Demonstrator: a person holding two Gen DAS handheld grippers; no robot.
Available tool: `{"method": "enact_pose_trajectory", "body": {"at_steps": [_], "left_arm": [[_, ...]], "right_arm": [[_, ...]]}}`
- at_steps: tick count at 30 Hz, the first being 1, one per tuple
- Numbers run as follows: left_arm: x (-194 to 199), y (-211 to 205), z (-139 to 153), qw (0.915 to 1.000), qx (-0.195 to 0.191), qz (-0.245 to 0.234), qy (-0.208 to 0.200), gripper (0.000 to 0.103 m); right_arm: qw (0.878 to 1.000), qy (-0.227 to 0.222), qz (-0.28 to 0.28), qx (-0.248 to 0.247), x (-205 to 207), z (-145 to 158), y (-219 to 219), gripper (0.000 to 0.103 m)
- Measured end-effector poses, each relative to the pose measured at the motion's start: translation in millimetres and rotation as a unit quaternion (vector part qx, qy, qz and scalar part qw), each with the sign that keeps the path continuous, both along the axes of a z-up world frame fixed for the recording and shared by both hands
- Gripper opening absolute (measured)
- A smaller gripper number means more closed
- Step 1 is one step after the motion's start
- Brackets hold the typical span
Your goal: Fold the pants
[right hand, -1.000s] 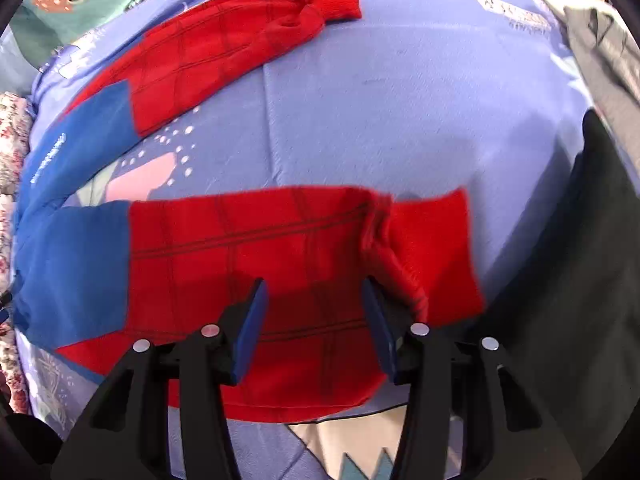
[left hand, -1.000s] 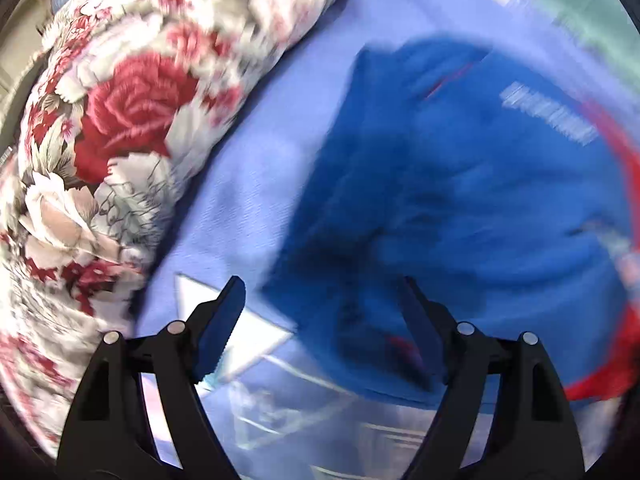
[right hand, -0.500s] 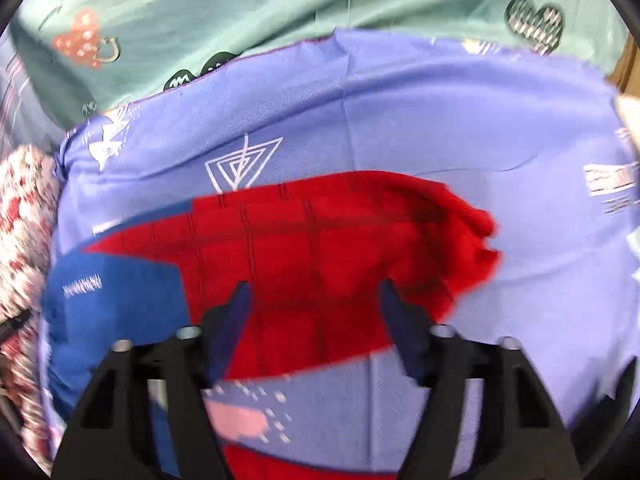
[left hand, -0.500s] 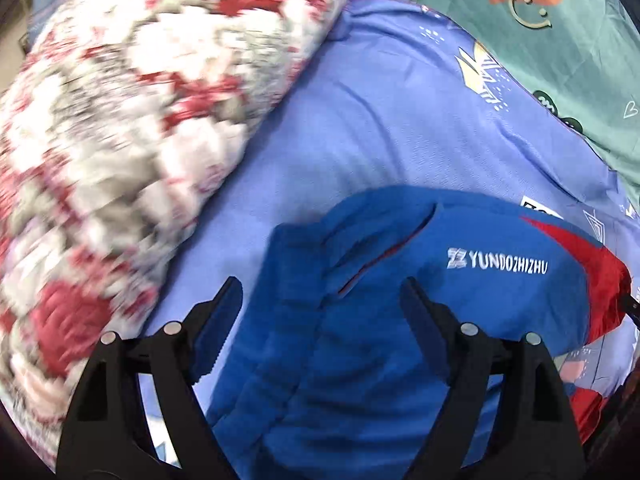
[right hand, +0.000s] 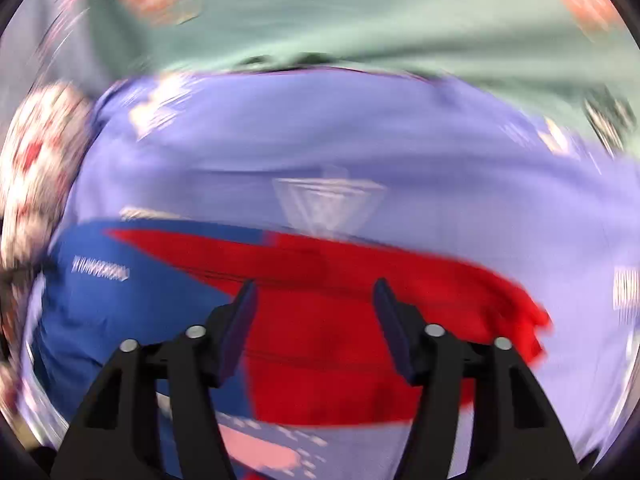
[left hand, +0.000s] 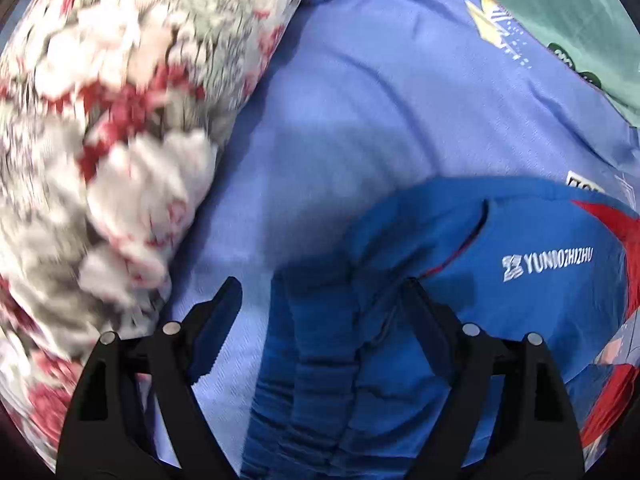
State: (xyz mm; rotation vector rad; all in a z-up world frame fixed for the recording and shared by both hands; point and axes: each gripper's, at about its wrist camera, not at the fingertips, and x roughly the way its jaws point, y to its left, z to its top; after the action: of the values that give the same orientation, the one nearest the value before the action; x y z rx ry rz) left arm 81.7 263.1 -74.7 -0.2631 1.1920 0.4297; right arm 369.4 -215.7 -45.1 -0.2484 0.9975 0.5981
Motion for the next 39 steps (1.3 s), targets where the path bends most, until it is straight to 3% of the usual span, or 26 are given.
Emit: {"method": "enact_pose_trajectory", "body": {"at_steps": [2,6,9,10,11,13,14,17,21,24,26,28,29,32,34,39], "left_arm": [[5.4,1.7,5.2,1.0000,-0.006,-0.001,-0.004,0.083],[23.1,8.9,4.2,0.9995,-0.022,-0.022,-0.002,0.083],[29.9,15.8,-8.8,0.9988,-0.024,-0.042,0.008,0.083],[33.2,17.2,-10.1,0.9985,-0.028,-0.046,0.007,0.083],[35.1,18.5,-10.3,0.9983,-0.030,-0.050,0.005,0.080],[37.0,14.4,-14.6,0.9970,-0.040,-0.066,0.000,0.045],[41.6,9.3,-17.8,0.9962,-0.038,-0.078,0.003,0.044],[51.3,3.1,-11.6,0.9968,-0.022,-0.077,-0.008,0.039],[69.3,6.2,1.1,0.9972,-0.030,-0.053,-0.044,0.039],[79.9,4.4,-13.4,0.9983,-0.024,-0.048,-0.022,0.041],[80.9,-1.7,-8.6,0.9987,-0.023,-0.043,-0.017,0.046],[80.3,-2.3,-5.7,0.9987,-0.029,-0.037,-0.019,0.061],[76.7,-0.9,-1.5,0.9984,-0.034,-0.040,-0.022,0.066],[76.7,-2.1,13.9,0.9954,-0.038,-0.078,-0.041,0.077],[84.1,-4.0,19.5,0.9923,-0.041,-0.112,-0.032,0.082],[95.7,-1.4,10.9,0.9807,-0.039,-0.191,0.012,0.081]], "right_arm": [[0.998,-0.021,0.044,-0.030,-1.7,-2.3,37.4,0.074],[0.987,-0.023,0.121,-0.100,2.0,-29.2,105.6,0.074],[0.978,-0.031,0.150,-0.140,1.7,-40.9,120.4,0.074],[0.978,-0.018,0.158,-0.138,3.0,-42.7,122.6,0.063],[0.978,0.002,0.167,-0.122,5.2,-42.5,123.0,0.036],[0.979,0.003,0.165,-0.116,7.2,-37.1,121.1,0.018],[0.979,-0.003,0.165,-0.115,7.5,-33.8,119.9,0.011],[0.985,-0.010,0.151,-0.088,11.3,-21.7,112.6,0.008],[0.992,-0.025,0.114,-0.057,18.8,-13.6,102.6,0.008],[0.993,-0.014,0.095,-0.062,23.9,-28.4,105.4,0.013],[0.992,-0.019,0.085,-0.085,24.8,-36.4,110.4,0.038],[0.993,-0.035,0.087,-0.075,21.5,-26.6,107.9,0.051],[0.993,-0.036,0.094,-0.061,20.5,-20.4,105.7,0.052],[0.991,-0.022,0.124,-0.044,23.2,-7.9,102.7,0.057],[0.987,-0.022,0.146,-0.057,23.6,-7.3,108.8,0.057],[0.975,0.003,0.205,-0.086,24.2,-21.1,124.5,0.057]]}}
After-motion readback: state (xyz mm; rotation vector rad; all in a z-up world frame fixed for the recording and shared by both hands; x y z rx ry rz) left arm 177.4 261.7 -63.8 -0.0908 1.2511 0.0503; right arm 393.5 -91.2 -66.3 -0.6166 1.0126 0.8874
